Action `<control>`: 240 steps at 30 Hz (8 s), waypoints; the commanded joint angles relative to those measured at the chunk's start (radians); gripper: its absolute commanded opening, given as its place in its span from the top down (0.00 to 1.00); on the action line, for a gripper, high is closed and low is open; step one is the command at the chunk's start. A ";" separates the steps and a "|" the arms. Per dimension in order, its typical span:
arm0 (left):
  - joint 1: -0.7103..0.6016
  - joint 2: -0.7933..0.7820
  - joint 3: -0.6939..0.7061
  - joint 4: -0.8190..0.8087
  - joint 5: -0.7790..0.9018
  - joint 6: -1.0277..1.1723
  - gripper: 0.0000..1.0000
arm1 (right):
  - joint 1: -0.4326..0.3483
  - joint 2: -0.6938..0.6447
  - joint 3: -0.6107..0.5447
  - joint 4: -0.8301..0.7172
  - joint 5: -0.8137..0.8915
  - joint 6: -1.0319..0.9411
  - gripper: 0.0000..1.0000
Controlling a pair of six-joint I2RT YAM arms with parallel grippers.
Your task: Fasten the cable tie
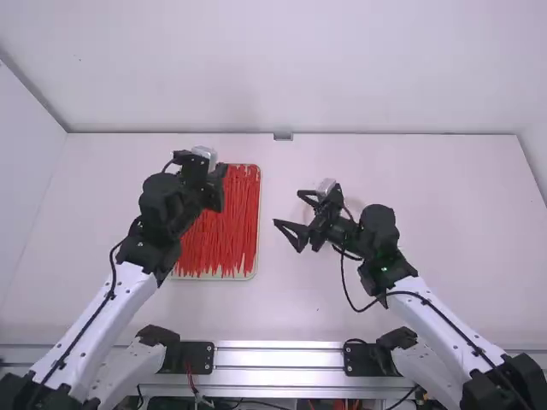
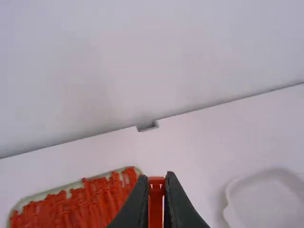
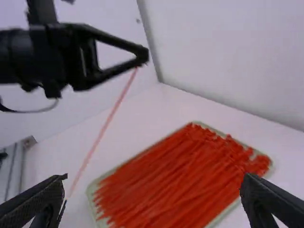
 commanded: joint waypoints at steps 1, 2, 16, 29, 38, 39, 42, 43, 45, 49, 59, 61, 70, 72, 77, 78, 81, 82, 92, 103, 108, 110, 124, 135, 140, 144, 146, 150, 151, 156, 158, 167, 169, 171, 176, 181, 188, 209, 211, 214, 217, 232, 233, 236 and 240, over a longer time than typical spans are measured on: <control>0.005 -0.025 -0.021 0.063 0.127 -0.083 0.98 | -0.003 -0.007 0.031 0.043 -0.031 0.048 0.02; 0.005 -0.025 -0.021 0.063 0.127 -0.083 0.98 | -0.003 -0.007 0.031 0.043 -0.031 0.048 0.02; -0.098 -0.019 -0.040 0.322 0.172 -0.228 0.98 | 0.068 -0.007 0.031 0.246 0.177 0.213 0.02; -0.121 0.057 -0.040 0.467 0.282 -0.281 0.98 | 0.266 -0.005 0.031 0.248 0.517 0.219 0.02; -0.122 0.089 -0.040 0.510 0.366 -0.326 0.98 | 0.316 -0.005 0.031 0.270 0.596 0.140 0.01; -0.122 0.088 -0.040 0.514 0.373 -0.326 0.98 | 0.314 -0.005 0.031 0.270 0.594 0.141 0.01; -0.121 0.088 -0.040 0.541 0.407 -0.333 0.98 | 0.305 -0.005 0.031 0.272 0.594 0.146 0.02; -0.121 0.088 -0.040 0.542 0.410 -0.333 0.98 | 0.305 -0.005 0.031 0.271 0.594 0.146 0.02; -0.122 0.088 -0.040 0.554 0.434 -0.333 0.98 | 0.305 -0.005 0.031 0.270 0.594 0.148 0.02; -0.122 0.088 -0.041 0.555 0.442 -0.355 0.98 | 0.305 -0.005 0.031 0.260 0.594 0.148 0.03; -0.144 0.088 -0.042 0.596 0.460 -0.385 0.98 | 0.312 -0.005 0.031 0.243 0.594 0.148 0.06; -0.162 0.089 -0.042 0.603 0.453 -0.385 0.98 | 0.313 -0.005 0.031 0.244 0.594 0.148 0.06; -0.223 0.088 -0.042 0.562 0.377 -0.348 0.98 | 0.311 -0.005 0.031 0.240 0.594 0.148 0.26; -0.223 0.089 -0.042 0.561 0.378 -0.348 0.98 | 0.311 -0.005 0.031 0.240 0.594 0.140 0.48; -0.223 0.089 -0.044 0.558 0.377 -0.348 0.98 | 0.312 -0.005 0.031 0.229 0.591 0.132 1.00; -0.223 0.088 -0.045 0.562 0.378 -0.348 0.98 | 0.311 -0.005 0.031 0.228 0.592 0.133 1.00; -0.223 0.088 -0.056 0.584 0.377 -0.348 0.97 | 0.299 -0.005 0.031 0.218 0.594 0.134 1.00; -0.223 0.088 -0.061 0.592 0.377 -0.348 0.98 | 0.297 -0.005 0.031 0.216 0.594 0.133 1.00; -0.146 0.080 -0.072 0.578 0.407 -0.342 0.01 | 0.229 -0.006 0.031 0.165 0.491 0.086 1.00; 0.065 0.082 -0.026 0.483 0.711 -0.251 0.01 | 0.006 -0.005 0.031 0.196 0.071 0.099 1.00; 0.104 0.107 0.017 0.480 0.822 -0.190 0.01 | -0.082 -0.005 0.031 0.321 -0.119 0.133 1.00; 0.096 0.135 0.050 0.481 0.856 -0.189 0.01 | -0.116 -0.005 0.031 0.390 -0.177 0.191 1.00; 0.068 0.335 0.321 0.483 1.215 -0.235 0.02 | -0.143 -0.005 0.032 0.498 -0.220 0.238 1.00; -0.024 0.342 0.349 0.664 1.272 -0.435 0.18 | -0.039 -0.005 0.052 0.499 -0.147 0.193 1.00; -0.043 0.342 0.348 0.638 1.227 -0.437 0.25 | -0.045 -0.005 0.052 0.504 -0.149 0.217 1.00; -0.058 0.342 0.348 0.637 1.241 -0.426 0.31 | -0.036 -0.005 0.052 0.507 -0.145 0.230 1.00; -0.063 0.342 0.348 0.637 1.231 -0.427 0.33 | -0.024 -0.005 0.052 0.506 -0.143 0.229 1.00; -0.060 0.342 0.348 0.613 1.208 -0.431 0.40 | 0.002 -0.005 0.052 0.507 -0.142 0.214 1.00; -0.060 0.342 0.348 0.613 1.208 -0.431 0.40 | 0.002 -0.005 0.052 0.507 -0.142 0.214 1.00; -0.068 0.342 0.348 0.614 1.220 -0.432 0.54 | 0.019 -0.005 0.052 0.507 -0.139 0.201 1.00; -0.068 0.342 0.348 0.613 1.220 -0.438 0.55 | 0.014 -0.005 0.052 0.507 -0.138 0.201 1.00; -0.096 0.342 0.348 0.613 1.216 -0.430 0.65 | 0.019 -0.005 0.052 0.507 -0.121 0.201 1.00; -0.091 0.342 0.348 0.611 1.216 -0.431 0.74 | 0.020 -0.005 0.052 0.508 -0.120 0.201 1.00; -0.092 0.342 0.348 0.613 1.216 -0.431 0.85 | 0.021 -0.005 0.052 0.507 -0.121 0.201 1.00; -0.091 0.342 0.348 0.613 1.212 -0.431 0.98 | 0.018 -0.005 0.052 0.507 -0.121 0.201 1.00; -0.097 0.342 0.348 0.610 1.208 -0.433 0.98 | 0.010 -0.005 0.052 0.502 -0.120 0.206 0.67; -0.034 0.342 0.348 0.476 1.067 -0.462 0.98 | -0.044 -0.005 0.051 0.443 -0.124 0.243 0.02; 0.171 0.476 0.348 0.336 1.032 -0.638 0.98 | -0.086 -0.005 0.051 0.156 -0.120 -0.275 0.02; 0.169 0.488 0.348 0.304 1.032 -0.636 0.98 | -0.086 -0.005 0.051 0.138 -0.124 -0.275 0.02; 0.167 0.488 0.348 0.264 1.032 -0.640 0.98 | -0.087 -0.005 0.051 0.140 -0.123 -0.276 0.02; 0.167 0.488 0.348 0.229 1.031 -0.680 0.98 | -0.089 -0.005 0.051 0.130 -0.124 -0.370 0.02; 0.169 0.488 0.348 0.155 1.114 -0.879 0.98 | -0.087 -0.005 0.051 0.108 -0.350 -0.805 0.02; 0.168 0.488 0.348 0.167 1.152 -0.903 0.98 | -0.087 -0.005 0.051 0.105 -0.385 -0.838 0.02; 0.167 0.488 0.348 0.173 1.192 -0.936 0.98 | -0.087 -0.005 0.051 0.105 -0.425 -0.898 0.02; 0.167 0.488 0.348 0.142 1.197 -0.961 0.98 | -0.087 -0.005 0.051 0.105 -0.486 -1.044 0.02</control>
